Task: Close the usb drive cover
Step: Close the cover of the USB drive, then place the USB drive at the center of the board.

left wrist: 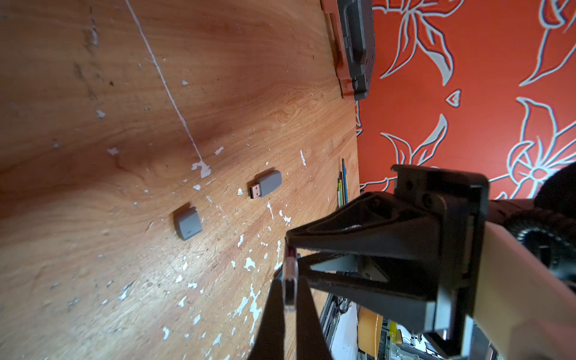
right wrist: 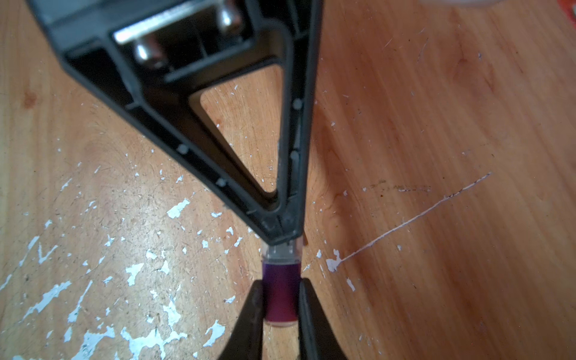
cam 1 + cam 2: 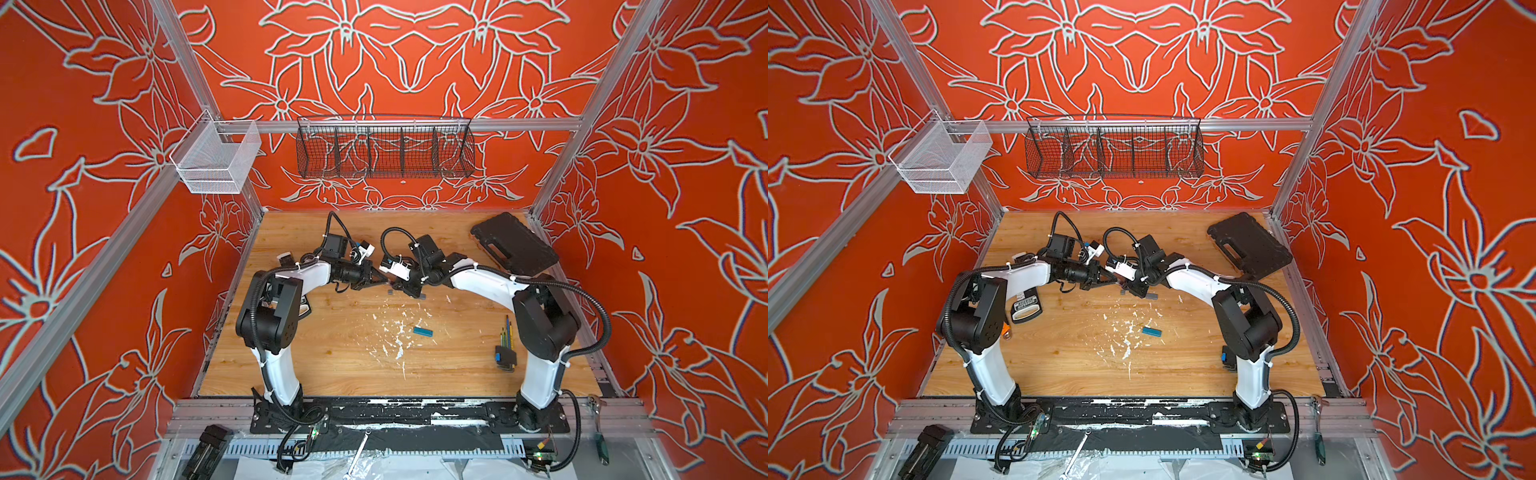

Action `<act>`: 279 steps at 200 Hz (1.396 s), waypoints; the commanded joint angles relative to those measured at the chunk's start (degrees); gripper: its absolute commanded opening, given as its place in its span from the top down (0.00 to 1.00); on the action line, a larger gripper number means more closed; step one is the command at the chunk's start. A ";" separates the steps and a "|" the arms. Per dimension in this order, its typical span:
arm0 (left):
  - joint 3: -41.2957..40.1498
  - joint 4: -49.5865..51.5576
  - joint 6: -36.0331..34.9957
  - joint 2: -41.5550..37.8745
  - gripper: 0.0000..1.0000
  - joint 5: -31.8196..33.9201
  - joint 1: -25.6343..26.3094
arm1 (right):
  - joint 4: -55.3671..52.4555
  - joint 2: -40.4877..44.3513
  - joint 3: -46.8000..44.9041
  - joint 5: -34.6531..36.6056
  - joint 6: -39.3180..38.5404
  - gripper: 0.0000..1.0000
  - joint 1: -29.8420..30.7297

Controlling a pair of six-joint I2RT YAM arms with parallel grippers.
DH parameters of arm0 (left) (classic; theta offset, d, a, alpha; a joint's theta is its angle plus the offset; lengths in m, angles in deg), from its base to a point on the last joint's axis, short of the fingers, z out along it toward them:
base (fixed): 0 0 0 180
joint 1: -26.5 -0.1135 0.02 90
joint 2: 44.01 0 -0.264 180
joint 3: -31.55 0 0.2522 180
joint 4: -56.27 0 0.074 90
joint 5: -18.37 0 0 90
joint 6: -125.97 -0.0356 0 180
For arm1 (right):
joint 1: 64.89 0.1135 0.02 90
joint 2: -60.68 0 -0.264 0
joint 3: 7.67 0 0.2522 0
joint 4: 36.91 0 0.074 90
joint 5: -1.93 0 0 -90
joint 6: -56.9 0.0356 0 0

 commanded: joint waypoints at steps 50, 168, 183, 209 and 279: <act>0.64 5.21 -1.12 -4.13 0.86 -1.89 -1.12 | 0.16 4.80 -3.30 0.83 -9.03 0.93 0.87; -0.35 8.29 -3.79 -12.27 0.59 0.34 -10.59 | -18.84 2.54 -6.00 7.15 -15.57 0.88 1.86; -0.26 8.30 -4.01 -12.19 0.59 0.77 -10.85 | -20.42 1.48 -5.65 7.85 -15.80 0.87 2.05; -0.41 7.94 -3.85 -12.06 0.59 1.25 -10.95 | -20.20 1.16 -5.69 8.52 -14.51 0.80 2.18; -0.44 9.70 -5.26 -13.57 0.59 2.47 -11.07 | -14.28 6.86 -5.25 9.82 -8.13 0.60 2.01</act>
